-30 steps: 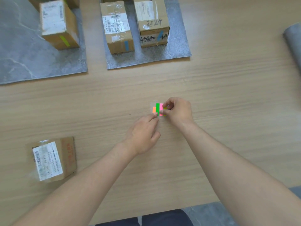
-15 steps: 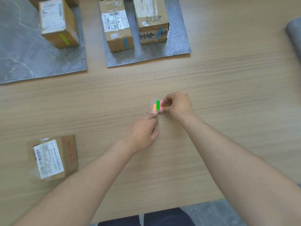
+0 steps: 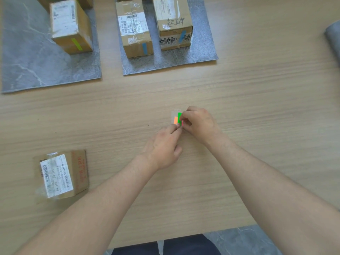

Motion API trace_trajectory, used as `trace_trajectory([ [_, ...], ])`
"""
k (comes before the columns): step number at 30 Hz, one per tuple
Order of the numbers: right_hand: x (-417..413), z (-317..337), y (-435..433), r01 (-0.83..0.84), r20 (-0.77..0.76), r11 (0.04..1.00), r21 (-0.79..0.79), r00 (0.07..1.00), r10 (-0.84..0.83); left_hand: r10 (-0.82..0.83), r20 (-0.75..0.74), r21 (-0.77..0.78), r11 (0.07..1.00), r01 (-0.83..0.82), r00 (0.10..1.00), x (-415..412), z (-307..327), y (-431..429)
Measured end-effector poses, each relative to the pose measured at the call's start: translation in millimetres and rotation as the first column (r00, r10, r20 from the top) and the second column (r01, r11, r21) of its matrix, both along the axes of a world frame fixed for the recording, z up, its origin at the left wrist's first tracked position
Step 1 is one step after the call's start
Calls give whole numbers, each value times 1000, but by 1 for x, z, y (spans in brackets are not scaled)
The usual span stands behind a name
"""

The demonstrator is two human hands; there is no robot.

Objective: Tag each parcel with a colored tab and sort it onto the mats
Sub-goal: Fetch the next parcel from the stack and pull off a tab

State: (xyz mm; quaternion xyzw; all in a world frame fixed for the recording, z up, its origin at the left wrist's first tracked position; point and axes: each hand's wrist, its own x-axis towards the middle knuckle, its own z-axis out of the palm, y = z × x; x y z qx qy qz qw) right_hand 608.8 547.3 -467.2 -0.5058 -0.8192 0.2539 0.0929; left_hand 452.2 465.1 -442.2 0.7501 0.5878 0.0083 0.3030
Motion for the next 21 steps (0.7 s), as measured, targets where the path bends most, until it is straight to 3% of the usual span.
trace_trajectory([
  [5, 5, -5, 2, 110, -73, 993, -46, 991, -113, -28, -148, 79, 996, 40, 989, 9, -5, -1],
  [9, 4, 0, -1, 327, -218, 919, -220, 902, -373, -28, -191, 110, 993, 49, 981, 15, -9, -2],
  [11, 2, 3, -1, 520, -350, 778, -352, 698, -625, -36, -197, 122, 991, 61, 980, 19, -7, -3],
  [13, 2, 9, -2, 639, -467, 543, -545, 307, -829, -37, -200, 117, 991, 61, 979, 21, -4, -2],
  [14, 2, 13, -3, 638, -499, 464, -614, 142, -855, -38, -199, 100, 993, 59, 979, 21, -3, -1],
  [15, 2, 17, -6, 637, -524, 438, -634, 63, -850, -35, -180, 71, 996, 48, 983, 20, -2, 2],
  [17, -2, 29, -15, 634, -584, 501, -589, 94, -806, 102, -12, 34, 994, -101, 995, 18, 5, 8],
  [18, -5, 35, -21, 616, -613, 556, -558, 146, -777, 267, 116, 2, 963, -269, 957, 17, 11, 12],
  [19, -9, 41, -28, 585, -634, 608, -536, 196, -748, 482, 246, -76, 874, -480, 841, 15, 20, 15],
  [21, -18, 52, -40, 516, -664, 702, -491, 300, -685, 821, 411, -381, 549, -744, 395, 7, 43, 22],
])
